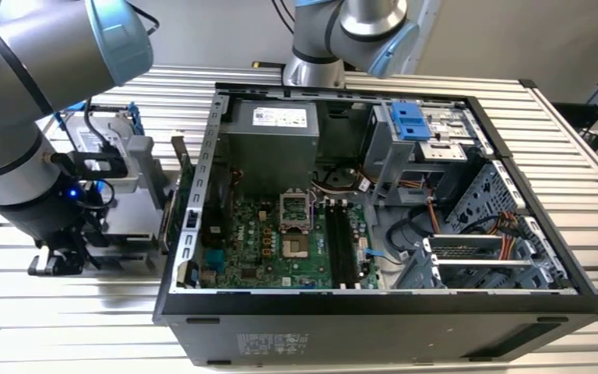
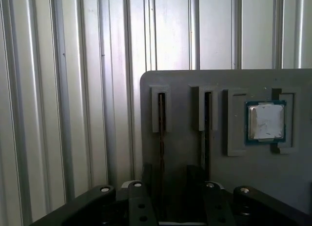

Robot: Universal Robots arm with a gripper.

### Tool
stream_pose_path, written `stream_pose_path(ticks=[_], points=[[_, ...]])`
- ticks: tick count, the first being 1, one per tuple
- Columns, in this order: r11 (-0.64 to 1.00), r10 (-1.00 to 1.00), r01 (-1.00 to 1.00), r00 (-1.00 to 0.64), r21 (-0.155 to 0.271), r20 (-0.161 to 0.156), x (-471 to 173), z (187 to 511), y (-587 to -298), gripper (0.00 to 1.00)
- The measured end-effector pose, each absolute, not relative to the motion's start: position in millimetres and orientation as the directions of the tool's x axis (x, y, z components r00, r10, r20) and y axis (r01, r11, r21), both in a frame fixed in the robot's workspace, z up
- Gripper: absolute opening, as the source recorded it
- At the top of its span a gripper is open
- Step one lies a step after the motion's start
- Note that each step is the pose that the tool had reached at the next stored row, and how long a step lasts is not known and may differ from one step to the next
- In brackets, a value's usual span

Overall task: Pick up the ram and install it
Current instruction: 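Pick up the ram and move it above insertion slot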

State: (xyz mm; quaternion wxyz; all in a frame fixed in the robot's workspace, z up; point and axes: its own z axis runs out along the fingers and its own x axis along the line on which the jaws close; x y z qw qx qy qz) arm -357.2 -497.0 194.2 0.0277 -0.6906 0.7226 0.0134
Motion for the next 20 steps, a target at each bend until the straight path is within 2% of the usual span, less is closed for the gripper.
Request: stream_pose_path(ticks=[20], points=[[0.021, -0.998, -1.0, -0.02, -0.019, -0.059, -357.2, 193.9, -496.9, 1.0]])
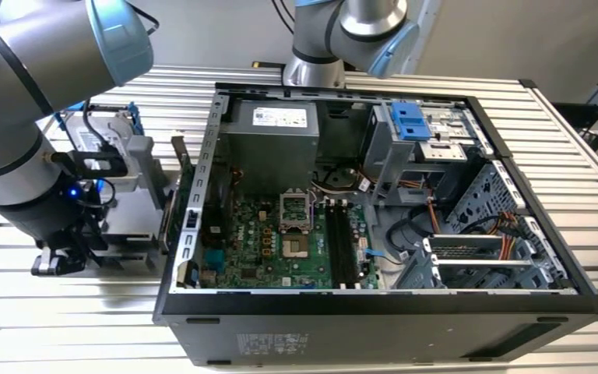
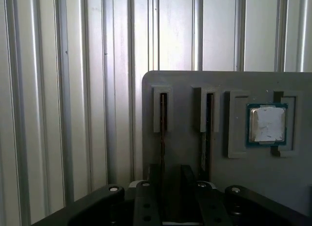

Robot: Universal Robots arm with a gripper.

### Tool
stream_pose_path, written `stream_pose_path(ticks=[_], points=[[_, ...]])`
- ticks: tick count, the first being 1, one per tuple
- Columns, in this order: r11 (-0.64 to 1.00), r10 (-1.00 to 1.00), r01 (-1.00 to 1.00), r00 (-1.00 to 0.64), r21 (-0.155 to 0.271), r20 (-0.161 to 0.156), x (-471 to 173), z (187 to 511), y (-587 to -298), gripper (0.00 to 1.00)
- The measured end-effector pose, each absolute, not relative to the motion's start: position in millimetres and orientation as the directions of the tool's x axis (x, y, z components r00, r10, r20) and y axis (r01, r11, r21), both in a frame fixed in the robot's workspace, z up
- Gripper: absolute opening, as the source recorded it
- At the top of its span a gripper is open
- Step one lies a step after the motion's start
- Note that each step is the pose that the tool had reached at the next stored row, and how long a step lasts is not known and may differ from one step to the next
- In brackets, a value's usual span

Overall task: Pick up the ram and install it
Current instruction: 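Pick up the ram and move it above insertion slot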

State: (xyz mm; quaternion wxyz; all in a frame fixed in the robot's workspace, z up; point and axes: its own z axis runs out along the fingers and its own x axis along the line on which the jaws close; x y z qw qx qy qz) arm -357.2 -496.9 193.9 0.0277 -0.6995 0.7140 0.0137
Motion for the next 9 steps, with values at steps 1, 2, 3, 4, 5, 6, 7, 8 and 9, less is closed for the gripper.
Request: stream_pose_path(ticks=[1, 2, 3, 4, 5, 6, 7, 8, 9], points=[[0.021, -0.998, -1.0, -0.02, -0.019, -0.059, -357.2, 193.9, -496.9, 1.0], [0.021, -0.998, -1.0, -0.02, -0.019, -0.059, -357.1, 193.8, -497.3, 1.0], [0.021, -0.998, -1.0, -0.02, -0.019, -0.059, -357.1, 193.7, -497.8, 1.0], [0.021, -0.998, -1.0, -0.02, -0.019, -0.058, -357.1, 193.8, -498.4, 1.0], [0.021, -0.998, -1.0, -0.02, -0.019, -0.058, -357.2, 193.9, -498.8, 1.0], [0.021, -0.998, -1.0, -0.02, -0.019, -0.058, -357.2, 193.9, -498.8, 1.0], [0.021, -0.998, -1.0, -0.02, -0.019, -0.058, -357.2, 193.9, -498.8, 1.0], [0.021, -0.998, -1.0, -0.02, -0.019, -0.058, -357.2, 193.9, -498.9, 1.0], [0.021, -0.998, -1.0, -0.02, -0.019, -0.058, -357.2, 193.9, -498.9, 1.0]])
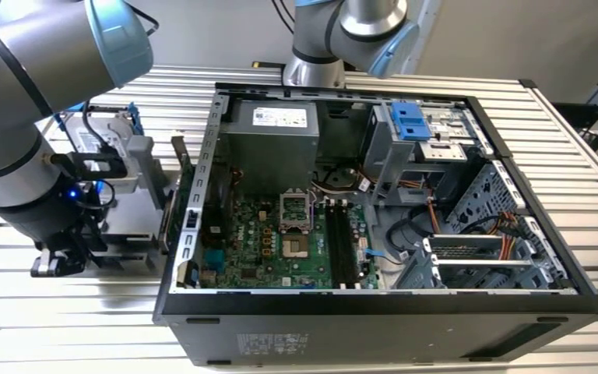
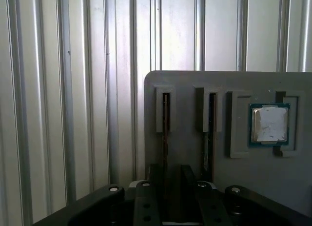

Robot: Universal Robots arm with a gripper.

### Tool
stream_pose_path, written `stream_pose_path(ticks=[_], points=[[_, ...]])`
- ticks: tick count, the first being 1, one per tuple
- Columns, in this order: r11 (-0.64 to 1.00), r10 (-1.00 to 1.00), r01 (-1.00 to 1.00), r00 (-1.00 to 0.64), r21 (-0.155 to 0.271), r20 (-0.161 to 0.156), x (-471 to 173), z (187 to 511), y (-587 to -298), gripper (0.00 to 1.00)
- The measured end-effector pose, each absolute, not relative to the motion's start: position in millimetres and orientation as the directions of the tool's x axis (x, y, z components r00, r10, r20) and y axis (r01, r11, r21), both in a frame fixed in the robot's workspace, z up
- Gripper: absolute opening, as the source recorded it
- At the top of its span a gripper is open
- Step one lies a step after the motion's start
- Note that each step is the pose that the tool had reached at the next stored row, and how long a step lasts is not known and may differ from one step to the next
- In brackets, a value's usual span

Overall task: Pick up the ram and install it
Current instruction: 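Pick up the ram and move it above insertion slot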

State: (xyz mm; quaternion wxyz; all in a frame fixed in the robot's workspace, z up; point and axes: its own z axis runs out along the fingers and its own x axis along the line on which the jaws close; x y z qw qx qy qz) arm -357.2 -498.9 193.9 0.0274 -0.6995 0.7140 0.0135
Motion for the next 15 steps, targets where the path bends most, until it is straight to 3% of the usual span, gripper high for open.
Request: stream_pose_path(ticks=[2, 3, 15], points=[[0.021, -0.998, -1.0, -0.02, -0.019, -0.058, -357.2, 193.8, -499.0, 1.0], [0.021, -0.998, -1.0, -0.02, -0.019, -0.058, -357.2, 193.9, -499.0, 0.0], [0.021, -0.998, -1.0, -0.02, -0.019, -0.058, -357.2, 193.9, -499.2, 0.0]])
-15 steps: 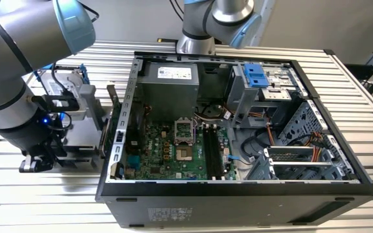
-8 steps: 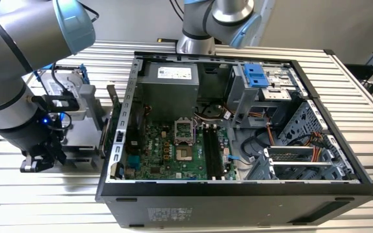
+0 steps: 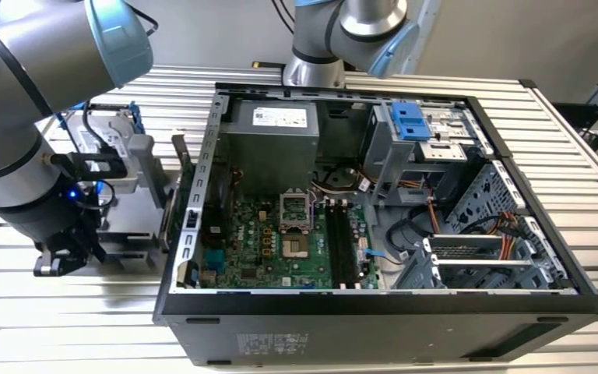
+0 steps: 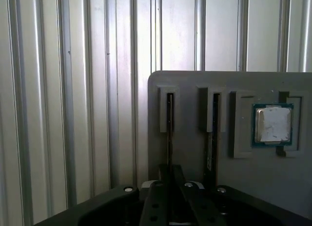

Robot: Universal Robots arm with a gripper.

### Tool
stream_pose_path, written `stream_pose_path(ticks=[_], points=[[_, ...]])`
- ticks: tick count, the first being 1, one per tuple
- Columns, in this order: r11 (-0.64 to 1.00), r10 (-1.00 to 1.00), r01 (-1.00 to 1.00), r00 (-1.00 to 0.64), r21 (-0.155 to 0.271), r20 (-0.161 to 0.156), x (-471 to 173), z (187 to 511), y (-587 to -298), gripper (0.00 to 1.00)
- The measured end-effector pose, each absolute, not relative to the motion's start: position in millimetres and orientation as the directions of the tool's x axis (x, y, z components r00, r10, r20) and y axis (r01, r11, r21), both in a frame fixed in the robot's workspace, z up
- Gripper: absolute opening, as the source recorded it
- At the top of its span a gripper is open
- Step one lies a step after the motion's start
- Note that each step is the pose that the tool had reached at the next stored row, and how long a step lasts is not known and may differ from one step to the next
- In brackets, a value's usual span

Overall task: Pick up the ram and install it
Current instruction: 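Pick up the ram and move it above insertion slot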

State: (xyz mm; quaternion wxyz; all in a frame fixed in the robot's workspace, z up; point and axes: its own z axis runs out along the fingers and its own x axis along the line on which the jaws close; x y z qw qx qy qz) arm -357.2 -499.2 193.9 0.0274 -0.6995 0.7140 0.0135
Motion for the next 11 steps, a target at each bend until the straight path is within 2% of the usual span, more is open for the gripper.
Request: stream_pose_path(ticks=[11], points=[[0.021, -0.998, -1.0, -0.02, -0.019, -0.058, -357.2, 193.9, -499.5, 0.0]])
